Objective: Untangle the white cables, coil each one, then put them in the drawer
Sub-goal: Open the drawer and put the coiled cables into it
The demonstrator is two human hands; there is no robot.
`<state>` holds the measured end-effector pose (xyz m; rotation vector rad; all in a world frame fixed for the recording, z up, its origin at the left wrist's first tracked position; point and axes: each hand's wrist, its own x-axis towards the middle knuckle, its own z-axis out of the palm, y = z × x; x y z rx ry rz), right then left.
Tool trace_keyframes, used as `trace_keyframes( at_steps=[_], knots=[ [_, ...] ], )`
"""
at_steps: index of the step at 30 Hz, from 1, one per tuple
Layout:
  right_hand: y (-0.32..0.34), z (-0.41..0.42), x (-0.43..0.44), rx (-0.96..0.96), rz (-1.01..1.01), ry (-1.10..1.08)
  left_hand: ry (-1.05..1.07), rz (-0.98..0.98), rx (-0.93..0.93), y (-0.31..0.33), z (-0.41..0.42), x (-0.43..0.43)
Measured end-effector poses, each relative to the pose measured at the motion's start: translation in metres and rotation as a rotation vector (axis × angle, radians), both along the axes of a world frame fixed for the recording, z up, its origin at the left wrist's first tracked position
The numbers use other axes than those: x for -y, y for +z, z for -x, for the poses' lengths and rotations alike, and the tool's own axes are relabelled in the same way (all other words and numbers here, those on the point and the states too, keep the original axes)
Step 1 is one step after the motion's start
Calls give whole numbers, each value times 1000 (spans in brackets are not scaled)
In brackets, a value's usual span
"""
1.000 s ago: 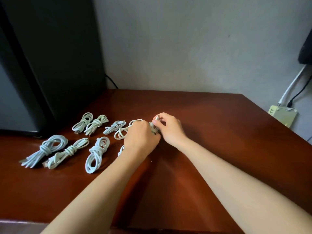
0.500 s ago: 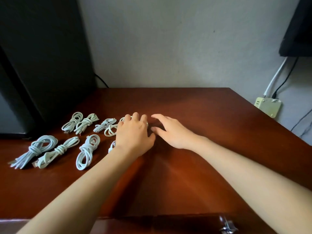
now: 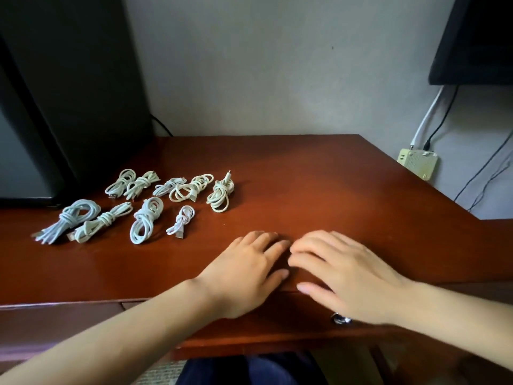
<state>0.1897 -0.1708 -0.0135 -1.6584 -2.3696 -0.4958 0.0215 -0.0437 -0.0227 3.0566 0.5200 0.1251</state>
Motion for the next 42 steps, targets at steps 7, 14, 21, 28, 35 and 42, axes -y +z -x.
trace_keyframes(
  at_steps=[7, 14, 21, 28, 35, 42],
  knots=[
    [-21, -19, 49, 599, 157, 185, -63, 34, -184, 13, 10, 11],
    [-33, -30, 49, 793, 25, 208, -57, 23, -226, 18, 4, 14],
    [-29, -31, 45, 682, 69, 312, -52, 59, -252, 26, 0, 11],
    [-20, -23, 50, 580, 109, 220, -89, 50, -277, 38, -7, 10],
    [-13, -1, 56, 230, 461, 3, -93, 57, -299, 38, -7, 9],
    [-5, 9, 53, 86, 488, -129, -94, 57, -307, 37, -6, 9]
  ],
)
